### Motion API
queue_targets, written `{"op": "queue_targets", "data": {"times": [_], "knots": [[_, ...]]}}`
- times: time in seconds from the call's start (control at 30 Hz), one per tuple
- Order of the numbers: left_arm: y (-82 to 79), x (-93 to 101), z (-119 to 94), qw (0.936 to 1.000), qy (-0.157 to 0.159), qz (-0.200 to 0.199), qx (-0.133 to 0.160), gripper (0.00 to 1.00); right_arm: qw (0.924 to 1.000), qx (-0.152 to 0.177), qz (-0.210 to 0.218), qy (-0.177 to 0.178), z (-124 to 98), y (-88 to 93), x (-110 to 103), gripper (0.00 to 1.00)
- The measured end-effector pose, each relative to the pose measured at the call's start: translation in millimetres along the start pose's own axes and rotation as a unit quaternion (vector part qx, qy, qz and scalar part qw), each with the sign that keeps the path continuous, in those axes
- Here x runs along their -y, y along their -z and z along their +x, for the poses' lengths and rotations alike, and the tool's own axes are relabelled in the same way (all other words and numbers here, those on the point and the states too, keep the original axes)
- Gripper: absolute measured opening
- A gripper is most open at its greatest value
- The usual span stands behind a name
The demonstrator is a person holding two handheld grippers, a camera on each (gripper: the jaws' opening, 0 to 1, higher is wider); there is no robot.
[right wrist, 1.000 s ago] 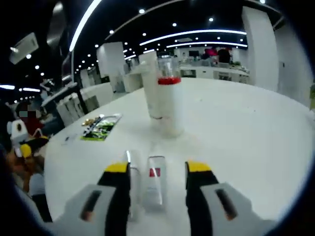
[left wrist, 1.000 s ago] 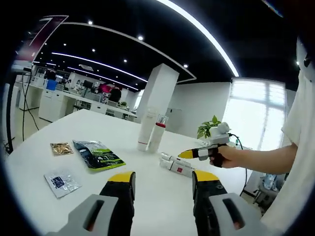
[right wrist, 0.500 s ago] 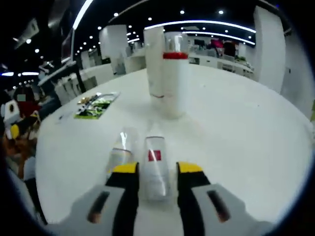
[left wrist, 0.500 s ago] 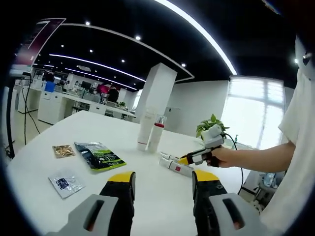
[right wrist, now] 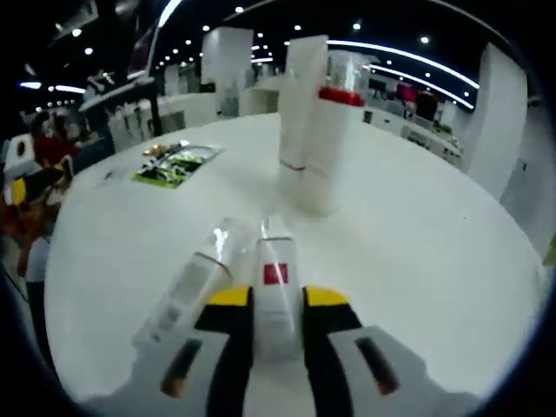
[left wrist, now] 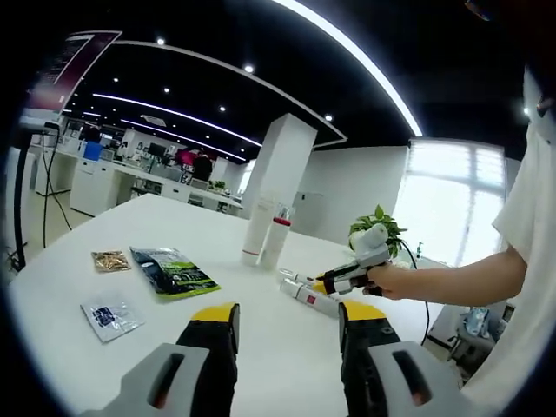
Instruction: Arrange the skincare products in the storage area until every visible bottle or jar stands upright without overlapping.
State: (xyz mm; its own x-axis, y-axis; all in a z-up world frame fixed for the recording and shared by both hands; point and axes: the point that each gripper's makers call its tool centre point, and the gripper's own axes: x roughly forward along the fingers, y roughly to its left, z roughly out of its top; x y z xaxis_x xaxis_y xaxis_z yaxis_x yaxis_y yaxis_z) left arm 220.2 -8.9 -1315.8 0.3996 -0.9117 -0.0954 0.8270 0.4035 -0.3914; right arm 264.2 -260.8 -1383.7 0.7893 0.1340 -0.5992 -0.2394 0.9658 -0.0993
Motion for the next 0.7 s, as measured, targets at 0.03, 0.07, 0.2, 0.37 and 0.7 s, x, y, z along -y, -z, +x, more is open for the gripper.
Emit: {"op": "queue_targets", "data": {"times": [0.03,0.07,0.2,0.37,0.7], "knots": [[1.2,0.5,2,1.0000,0.000,-0.001,-0.003,0.47,1.0000,0.008,0.000,-0.003,-3,-3.2,0,0.19],[0.7,1.9,5,1.0000,0.002,-0.001,-0.002,0.47,0.9997,0.022,0.004,-0.004,-7,-9.8,2,0.19],[-2.2,6.2,11,1.0000,0.005,-0.006,0.000,0.45,0.9991,0.042,-0.004,-0.001,-16,-20.9,6,0.19],[-1.9,8.5,12,0.9999,0.007,-0.013,0.000,0.45,0.9943,0.102,0.029,-0.013,-30,-46.5,0,0.19],[-5.3,0.2,16,0.9977,0.006,-0.067,0.013,0.47,0.9787,0.190,0.008,-0.079,-46,-95.3,-75,0.19]]}}
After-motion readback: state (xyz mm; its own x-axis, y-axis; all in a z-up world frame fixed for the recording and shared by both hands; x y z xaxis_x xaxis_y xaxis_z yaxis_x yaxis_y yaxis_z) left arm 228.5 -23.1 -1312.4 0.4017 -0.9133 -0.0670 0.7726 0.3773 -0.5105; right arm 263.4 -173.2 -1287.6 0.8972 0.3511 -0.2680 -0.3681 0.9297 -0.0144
